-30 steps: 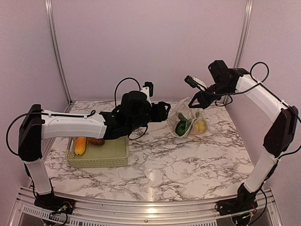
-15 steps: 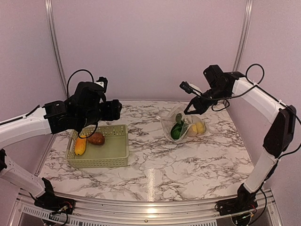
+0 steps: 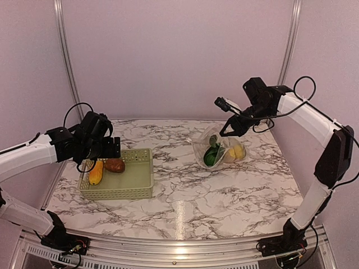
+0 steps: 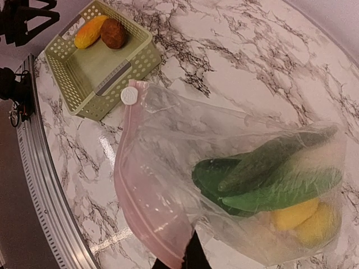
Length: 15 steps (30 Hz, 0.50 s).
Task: Place the food in the zip-top bag and seal the zipper
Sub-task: Pick up the fake vegetable from the bin.
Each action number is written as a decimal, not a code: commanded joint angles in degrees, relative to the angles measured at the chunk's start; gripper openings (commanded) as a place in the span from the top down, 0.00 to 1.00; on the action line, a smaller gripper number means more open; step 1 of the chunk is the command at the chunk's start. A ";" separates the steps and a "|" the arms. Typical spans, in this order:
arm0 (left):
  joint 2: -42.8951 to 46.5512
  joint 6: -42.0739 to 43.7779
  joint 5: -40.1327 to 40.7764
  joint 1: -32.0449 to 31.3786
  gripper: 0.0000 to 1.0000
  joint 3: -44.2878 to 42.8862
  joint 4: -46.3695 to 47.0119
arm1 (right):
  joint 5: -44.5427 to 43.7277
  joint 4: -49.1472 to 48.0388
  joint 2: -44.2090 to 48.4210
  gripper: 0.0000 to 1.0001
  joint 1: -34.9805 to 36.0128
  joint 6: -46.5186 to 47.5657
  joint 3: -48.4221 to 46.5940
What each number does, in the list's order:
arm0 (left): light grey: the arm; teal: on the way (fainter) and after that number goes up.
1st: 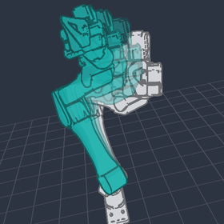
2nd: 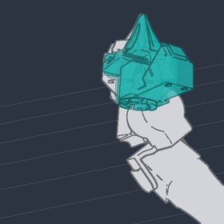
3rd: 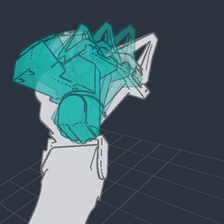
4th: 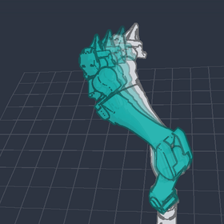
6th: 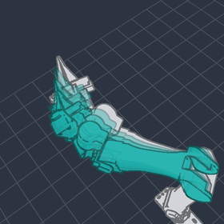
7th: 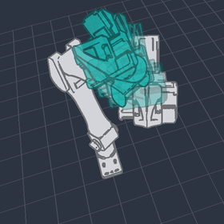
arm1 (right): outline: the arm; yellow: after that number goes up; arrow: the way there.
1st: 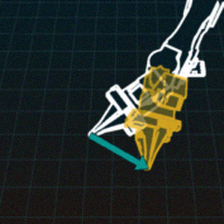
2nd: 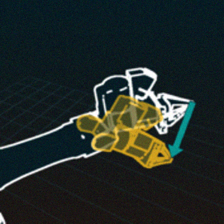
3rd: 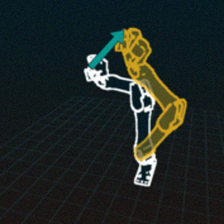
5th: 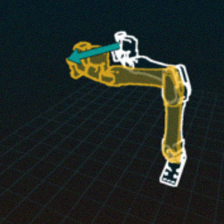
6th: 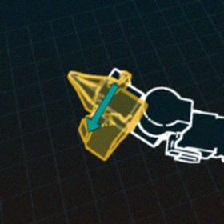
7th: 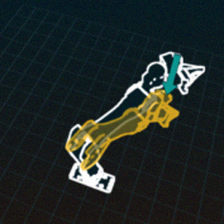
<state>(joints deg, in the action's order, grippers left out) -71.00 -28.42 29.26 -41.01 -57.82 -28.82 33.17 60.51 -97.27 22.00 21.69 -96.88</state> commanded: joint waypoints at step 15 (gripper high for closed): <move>-14.93 -0.16 -8.88 8.79 0.04 1.37 6.73 | 0.97 -0.22 3.04 1.00 0.39 1.16 1.34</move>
<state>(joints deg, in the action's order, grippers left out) -83.37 -28.71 22.35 -33.54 -56.36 -24.10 33.26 60.47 -96.40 22.02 22.44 -95.68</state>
